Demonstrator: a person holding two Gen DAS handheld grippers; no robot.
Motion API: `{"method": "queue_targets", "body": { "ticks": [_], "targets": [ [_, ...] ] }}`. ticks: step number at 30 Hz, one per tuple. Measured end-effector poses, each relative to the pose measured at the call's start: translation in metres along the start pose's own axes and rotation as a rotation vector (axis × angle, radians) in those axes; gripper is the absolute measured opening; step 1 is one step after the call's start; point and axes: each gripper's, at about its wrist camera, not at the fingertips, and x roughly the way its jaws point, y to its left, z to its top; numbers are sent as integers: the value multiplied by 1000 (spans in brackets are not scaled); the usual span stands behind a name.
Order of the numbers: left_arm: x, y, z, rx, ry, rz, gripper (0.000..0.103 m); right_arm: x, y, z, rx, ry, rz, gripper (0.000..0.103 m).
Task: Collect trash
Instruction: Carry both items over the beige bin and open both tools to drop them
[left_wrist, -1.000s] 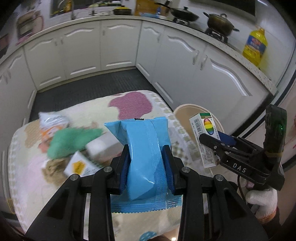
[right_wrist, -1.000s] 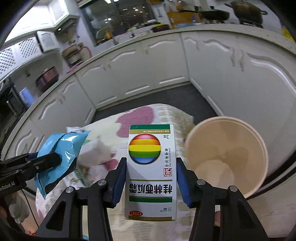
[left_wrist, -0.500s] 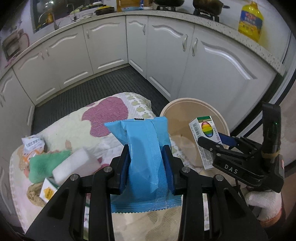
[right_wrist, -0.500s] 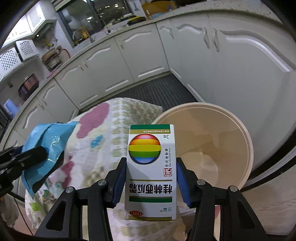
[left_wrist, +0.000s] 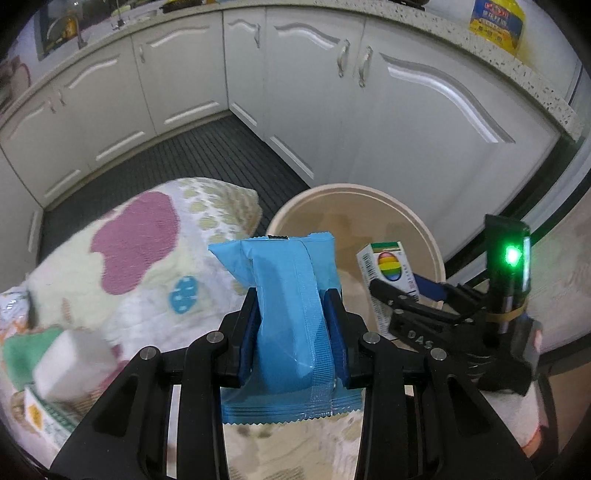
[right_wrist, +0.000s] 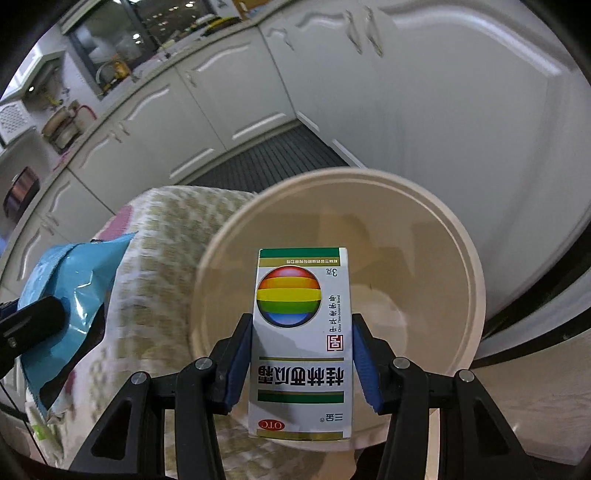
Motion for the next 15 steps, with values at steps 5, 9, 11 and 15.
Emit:
{"method": "queue_targets", "body": {
  "ticks": [5,9,11,15],
  "targets": [
    [21,-7,7,-14,23,-40,33,17,-16,-1,39,22,-19,49],
    [35,-10,11,-27,28,-66,34,31,-25,0,75,57,-20,50],
    [43,-11,12,-28,39,-79,35,33,-27,-2,94,68,-20,51],
    [55,-9,13,-29,63,-99,42,29,-32,-4,115,56,-24,59]
  ]
}}
